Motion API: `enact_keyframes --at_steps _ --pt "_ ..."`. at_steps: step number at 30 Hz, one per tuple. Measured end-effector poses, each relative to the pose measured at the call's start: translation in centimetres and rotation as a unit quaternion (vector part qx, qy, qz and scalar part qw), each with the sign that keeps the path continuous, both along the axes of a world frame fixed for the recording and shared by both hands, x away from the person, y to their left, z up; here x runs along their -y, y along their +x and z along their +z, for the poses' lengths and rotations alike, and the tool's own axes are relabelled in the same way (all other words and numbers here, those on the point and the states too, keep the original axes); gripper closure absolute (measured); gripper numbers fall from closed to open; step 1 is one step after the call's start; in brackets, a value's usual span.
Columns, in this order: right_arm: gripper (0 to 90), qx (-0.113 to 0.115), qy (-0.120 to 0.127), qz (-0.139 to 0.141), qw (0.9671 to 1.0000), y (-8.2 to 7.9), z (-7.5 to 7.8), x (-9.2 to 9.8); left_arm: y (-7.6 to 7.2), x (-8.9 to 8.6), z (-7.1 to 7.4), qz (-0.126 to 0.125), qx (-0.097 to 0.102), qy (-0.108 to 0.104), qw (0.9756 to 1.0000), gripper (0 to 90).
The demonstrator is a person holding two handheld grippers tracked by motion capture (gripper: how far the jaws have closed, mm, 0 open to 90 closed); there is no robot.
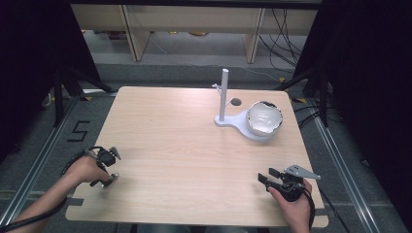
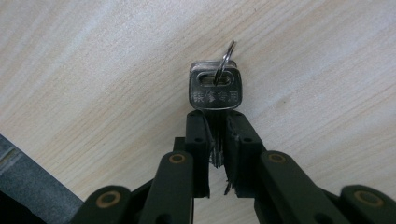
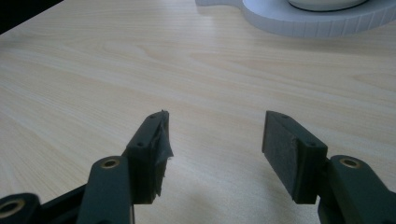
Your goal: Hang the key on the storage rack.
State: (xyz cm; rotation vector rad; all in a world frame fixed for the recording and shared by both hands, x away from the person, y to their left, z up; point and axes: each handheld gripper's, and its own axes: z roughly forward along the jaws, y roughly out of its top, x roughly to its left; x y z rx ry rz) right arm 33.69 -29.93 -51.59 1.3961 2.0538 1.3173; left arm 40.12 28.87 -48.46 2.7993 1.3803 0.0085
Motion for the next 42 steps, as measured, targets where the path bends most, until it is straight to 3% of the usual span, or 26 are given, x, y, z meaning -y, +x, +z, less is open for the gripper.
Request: enact_keyframes --at_steps 3,4,5,7,8,10,11,14,15,17,19,22,24,29,31,32,33,36,38,39,42 --pt "42.4 0.000 0.002 0.002 1.0000 -0.01 0.03 0.03 -0.25 -0.45 -0.02 0.002 0.007 -0.016 0.9998 80.2" --pt "42.5 -0.013 0.019 -0.006 0.9997 -0.13 0.00 -0.28 -0.25 -0.52 0.01 -0.001 0.004 -0.014 0.9999 80.3" --pt "42.5 -0.008 0.026 0.000 0.9996 -0.13 -0.04 -0.25 -0.25 -0.49 0.00 -0.002 0.003 -0.014 0.9999 80.1" --pt "42.4 -0.004 0.009 0.002 0.9999 0.03 -0.10 -0.20 -0.23 -0.34 -0.02 -0.007 0.005 -0.008 0.9999 79.7" --pt "42.4 -0.014 0.017 -0.004 0.9997 -0.20 -0.01 -0.35 -0.22 -0.33 -0.02 -0.007 0.004 -0.008 0.9999 79.5" --pt "42.4 -0.012 0.014 -0.007 0.9998 -0.15 -0.04 -0.36 -0.22 -0.33 -0.02 -0.002 0.007 -0.011 0.9999 79.1" --pt "42.3 -0.005 0.002 0.001 1.0000 -0.02 -0.02 -0.09 -0.20 -0.37 -0.01 -0.003 0.006 -0.010 0.9999 78.9" --pt "42.4 0.003 -0.002 0.004 1.0000 0.04 -0.07 0.04 -0.37 -0.07 -0.08 -0.006 0.011 -0.007 0.9999 79.5" --pt "42.3 -0.015 0.012 -0.005 0.9998 -0.14 -0.01 -0.29 -0.50 0.09 -0.11 -0.008 0.014 -0.004 0.9999 79.6" --pt "42.3 -0.011 0.020 -0.003 0.9997 -0.15 -0.07 -0.31 -0.53 0.20 -0.07 -0.021 0.018 0.004 0.9996 79.9" --pt "42.3 0.001 0.001 -0.001 1.0000 0.04 -0.09 -0.06 -0.55 0.17 -0.07 -0.022 0.019 0.003 0.9996 80.0" --pt "42.3 0.000 -0.003 0.001 1.0000 0.04 -0.07 -0.02 -0.55 0.09 -0.02 -0.019 0.018 -0.001 0.9997 80.2" --pt "42.3 -0.008 0.001 0.001 1.0000 -0.03 -0.02 -0.09 -0.54 0.07 0.00 -0.024 0.020 -0.001 0.9995 80.4" --pt "42.3 0.002 0.002 0.006 1.0000 -0.01 -0.03 0.09 -0.65 0.00 -0.06 -0.018 0.020 -0.007 0.9996 80.7" --pt "42.3 -0.023 0.019 -0.005 0.9995 -0.20 0.07 -0.18 -0.62 -0.03 -0.12 -0.010 0.018 -0.013 0.9997 80.8" --pt "42.2 -0.005 0.000 -0.003 1.0000 -0.01 0.00 0.08 -0.53 -0.07 -0.07 -0.012 0.014 -0.013 0.9997 80.9" --pt "42.2 -0.007 0.004 0.005 1.0000 -0.09 0.09 0.21 -0.25 -0.23 0.07 -0.032 0.011 -0.006 0.9994 80.9" --pt "42.2 -0.003 0.005 0.004 1.0000 0.00 -0.03 0.17 -0.18 -0.11 0.05 -0.027 0.015 -0.018 0.9994 80.8" --pt "42.2 -0.018 0.021 -0.003 0.9996 -0.22 0.09 -0.05 -0.07 -0.06 0.27 -0.038 0.008 -0.014 0.9992 80.9" --pt "42.2 -0.007 0.005 0.006 0.9999 -0.09 0.10 0.22 -0.19 0.11 0.22 -0.027 0.016 -0.022 0.9993 80.9" --pt "42.2 -0.014 0.015 -0.003 0.9998 -0.05 0.00 0.04 -0.15 0.26 0.57 -0.038 0.014 -0.016 0.9991 80.8"
